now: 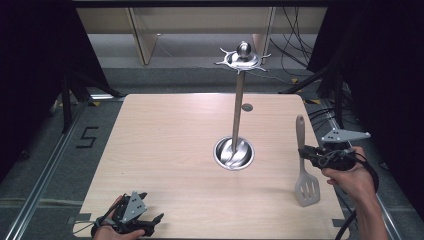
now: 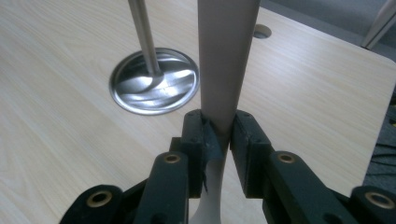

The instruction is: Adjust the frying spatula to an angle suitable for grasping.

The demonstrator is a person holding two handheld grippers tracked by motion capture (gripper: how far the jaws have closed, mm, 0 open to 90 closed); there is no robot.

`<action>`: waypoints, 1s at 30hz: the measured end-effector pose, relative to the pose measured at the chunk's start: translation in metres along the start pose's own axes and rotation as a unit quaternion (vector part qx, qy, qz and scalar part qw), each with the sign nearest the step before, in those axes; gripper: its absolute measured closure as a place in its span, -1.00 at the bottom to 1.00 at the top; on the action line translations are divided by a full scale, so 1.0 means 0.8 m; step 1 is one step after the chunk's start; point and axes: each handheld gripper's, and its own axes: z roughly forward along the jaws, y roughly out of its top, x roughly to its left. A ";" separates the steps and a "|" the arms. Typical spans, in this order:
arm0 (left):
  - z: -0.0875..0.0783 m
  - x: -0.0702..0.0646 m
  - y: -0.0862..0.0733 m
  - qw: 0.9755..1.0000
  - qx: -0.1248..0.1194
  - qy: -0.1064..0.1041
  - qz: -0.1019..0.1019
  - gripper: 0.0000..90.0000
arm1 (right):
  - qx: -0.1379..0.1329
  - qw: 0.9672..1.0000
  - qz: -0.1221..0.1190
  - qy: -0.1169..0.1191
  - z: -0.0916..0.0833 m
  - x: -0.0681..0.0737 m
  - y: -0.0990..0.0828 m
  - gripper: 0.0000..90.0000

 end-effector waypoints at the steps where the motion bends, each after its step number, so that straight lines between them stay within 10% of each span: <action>1: 0.000 0.001 0.000 1.000 0.003 0.003 0.006 -0.65 | -0.014 1.000 -0.002 -0.006 0.000 0.000 0.000 0.69; 30: -0.001 0.001 0.001 1.000 0.001 0.004 0.007 -0.65 | -0.105 0.993 -0.036 0.048 0.004 0.029 0.064 0.69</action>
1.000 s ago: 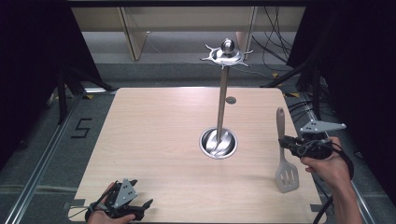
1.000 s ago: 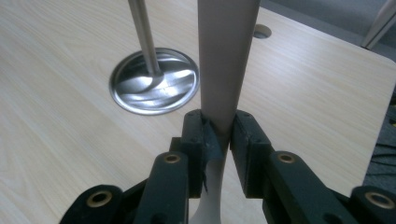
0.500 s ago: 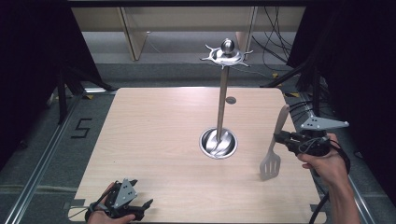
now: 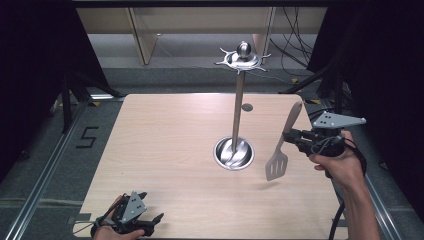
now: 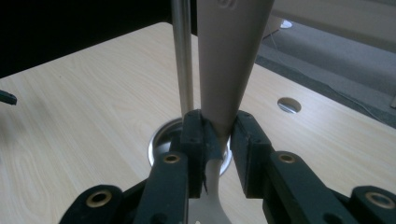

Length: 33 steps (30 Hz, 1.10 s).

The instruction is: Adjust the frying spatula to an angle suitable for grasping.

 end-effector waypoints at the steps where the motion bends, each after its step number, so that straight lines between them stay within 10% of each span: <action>1: 0.000 0.000 0.000 1.000 -0.003 -0.002 -0.004 -0.65 | 0.007 1.000 -0.001 0.007 0.000 0.002 0.006 0.69; 33: -0.001 -0.001 0.000 1.000 -0.004 -0.002 -0.002 -0.65 | -0.011 0.998 -0.037 0.040 0.030 0.027 0.096 0.69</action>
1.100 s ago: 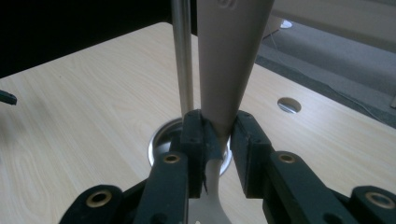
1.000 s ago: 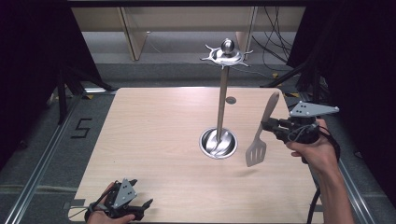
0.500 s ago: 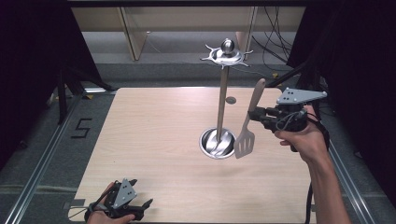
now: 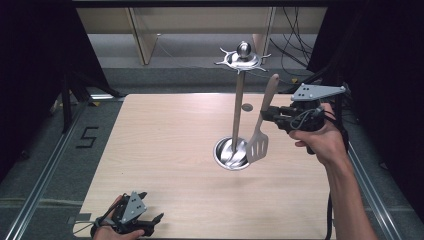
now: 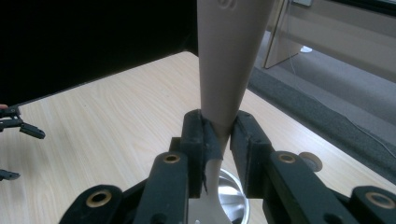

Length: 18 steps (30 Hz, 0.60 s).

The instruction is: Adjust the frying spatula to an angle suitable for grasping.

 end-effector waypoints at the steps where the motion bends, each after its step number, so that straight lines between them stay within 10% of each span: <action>1: 0.000 0.000 0.000 1.000 0.000 0.000 0.000 -0.65 | -0.007 1.000 -0.010 -0.003 0.002 -0.003 0.001 0.69; 18: 0.000 0.000 0.000 1.000 0.001 0.000 0.000 -0.65 | 0.008 1.000 0.003 0.016 0.009 -0.008 0.016 0.69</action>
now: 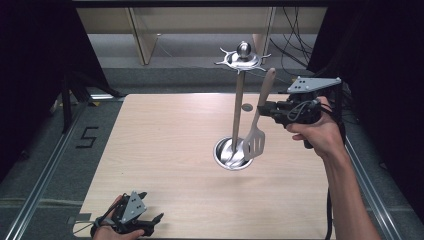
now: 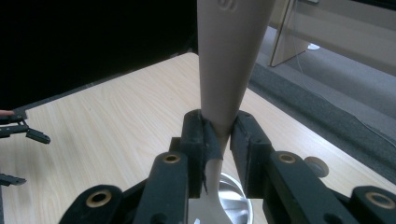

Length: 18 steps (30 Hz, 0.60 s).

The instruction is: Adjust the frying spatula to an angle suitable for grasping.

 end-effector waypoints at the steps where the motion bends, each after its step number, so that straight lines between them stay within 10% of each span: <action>1: 0.000 0.000 0.000 1.000 0.000 0.000 0.000 -0.65 | -0.008 1.000 0.005 -0.004 0.003 0.001 0.000 0.69; 18: -0.002 0.000 0.000 1.000 -0.001 0.001 0.000 -0.65 | 0.020 1.000 0.003 0.011 0.015 -0.005 0.009 0.69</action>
